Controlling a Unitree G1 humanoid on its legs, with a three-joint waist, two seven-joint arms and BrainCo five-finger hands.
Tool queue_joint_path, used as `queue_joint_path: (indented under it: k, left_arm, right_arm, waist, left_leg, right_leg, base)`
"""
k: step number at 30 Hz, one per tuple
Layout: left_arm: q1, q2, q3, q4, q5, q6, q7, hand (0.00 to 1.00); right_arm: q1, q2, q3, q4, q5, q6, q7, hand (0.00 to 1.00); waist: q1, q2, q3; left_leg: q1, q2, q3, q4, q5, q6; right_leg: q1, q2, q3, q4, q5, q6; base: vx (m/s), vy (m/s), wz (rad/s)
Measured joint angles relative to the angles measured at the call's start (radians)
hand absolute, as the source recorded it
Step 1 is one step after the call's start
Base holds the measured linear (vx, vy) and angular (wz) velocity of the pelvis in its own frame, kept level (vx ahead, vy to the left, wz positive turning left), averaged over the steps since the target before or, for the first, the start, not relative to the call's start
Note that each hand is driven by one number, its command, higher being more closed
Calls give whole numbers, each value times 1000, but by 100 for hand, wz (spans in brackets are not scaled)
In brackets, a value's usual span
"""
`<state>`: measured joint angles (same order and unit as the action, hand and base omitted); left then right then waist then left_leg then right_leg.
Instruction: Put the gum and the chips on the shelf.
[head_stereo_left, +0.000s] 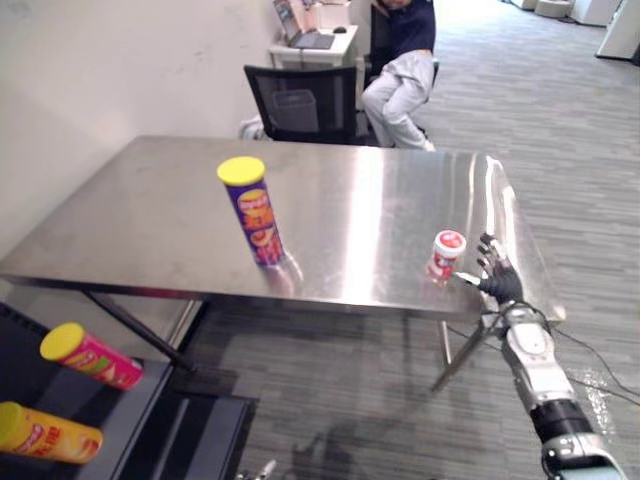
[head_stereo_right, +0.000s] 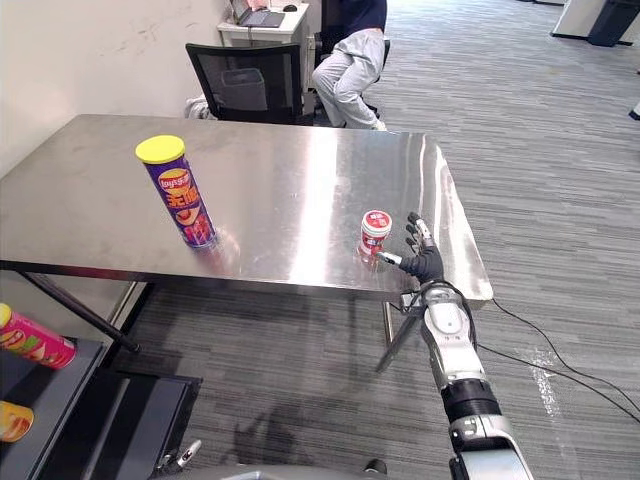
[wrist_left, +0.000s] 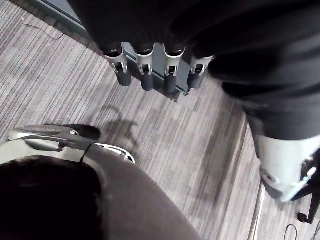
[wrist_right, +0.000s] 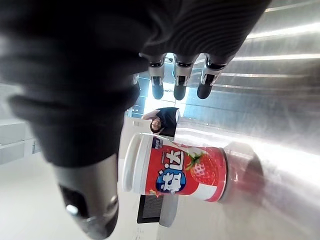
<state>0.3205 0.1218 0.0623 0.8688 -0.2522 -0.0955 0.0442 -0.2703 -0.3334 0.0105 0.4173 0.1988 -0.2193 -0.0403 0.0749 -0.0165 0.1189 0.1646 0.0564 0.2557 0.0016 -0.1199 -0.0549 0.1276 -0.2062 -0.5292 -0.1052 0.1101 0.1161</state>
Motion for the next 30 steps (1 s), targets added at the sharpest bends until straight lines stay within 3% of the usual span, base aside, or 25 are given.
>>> queue_joint_path:
  k: [15, 30]
  left_arm:
    - [3, 1, -9, -11, 0, 11, 2, 0]
    - [4, 3, -30, -12, -4, 10, 18, 0]
  right_arm:
    - [-129, 0, 26, 120, 56, 48, -82, 0]
    - [-188, 0, 26, 149, 78, 43, -84, 0]
  waist:
    - [18, 4, 42]
    - [21, 16, 66]
  left_leg:
    - [1, -7, -25, -3, 11, 5]
    - [-3, -10, -32, -37, 35, 5]
  right_leg:
    - [16, -7, -22, 0, 0, 0]
    - [3, -8, -26, 6, 0, 0]
  base:
    - [1, 13, 5]
    - [-4, 3, 1]
